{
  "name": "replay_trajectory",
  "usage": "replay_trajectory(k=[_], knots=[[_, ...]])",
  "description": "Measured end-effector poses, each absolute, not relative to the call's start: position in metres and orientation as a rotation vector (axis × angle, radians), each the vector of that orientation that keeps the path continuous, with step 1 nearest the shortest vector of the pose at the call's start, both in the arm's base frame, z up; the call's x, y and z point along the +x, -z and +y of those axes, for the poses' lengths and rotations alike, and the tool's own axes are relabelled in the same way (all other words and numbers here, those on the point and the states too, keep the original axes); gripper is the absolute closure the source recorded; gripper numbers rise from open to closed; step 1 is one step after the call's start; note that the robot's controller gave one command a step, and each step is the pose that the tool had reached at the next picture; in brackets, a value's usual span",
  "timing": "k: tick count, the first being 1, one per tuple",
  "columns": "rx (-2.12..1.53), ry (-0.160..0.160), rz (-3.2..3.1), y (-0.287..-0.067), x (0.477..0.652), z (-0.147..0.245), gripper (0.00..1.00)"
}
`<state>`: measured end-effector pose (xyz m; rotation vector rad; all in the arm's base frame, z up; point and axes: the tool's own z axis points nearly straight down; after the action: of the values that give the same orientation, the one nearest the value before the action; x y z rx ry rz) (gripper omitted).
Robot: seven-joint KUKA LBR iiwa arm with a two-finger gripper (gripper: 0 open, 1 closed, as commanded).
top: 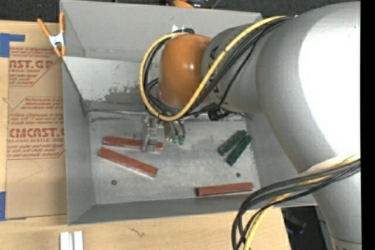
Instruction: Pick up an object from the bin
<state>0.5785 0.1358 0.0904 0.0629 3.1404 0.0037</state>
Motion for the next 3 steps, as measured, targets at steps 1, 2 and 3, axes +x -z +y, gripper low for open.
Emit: replay_trajectory(k=[1, 2, 3], knots=[[0.063, -0.004, 3.14, -0.0904, 0.5785, 0.1357, 0.0], [0.063, -0.004, 3.14, -0.0904, 0.5786, 0.1356, 1.0], [0.063, -0.004, 3.14, -0.0904, 0.5786, 0.1356, 0.0]])
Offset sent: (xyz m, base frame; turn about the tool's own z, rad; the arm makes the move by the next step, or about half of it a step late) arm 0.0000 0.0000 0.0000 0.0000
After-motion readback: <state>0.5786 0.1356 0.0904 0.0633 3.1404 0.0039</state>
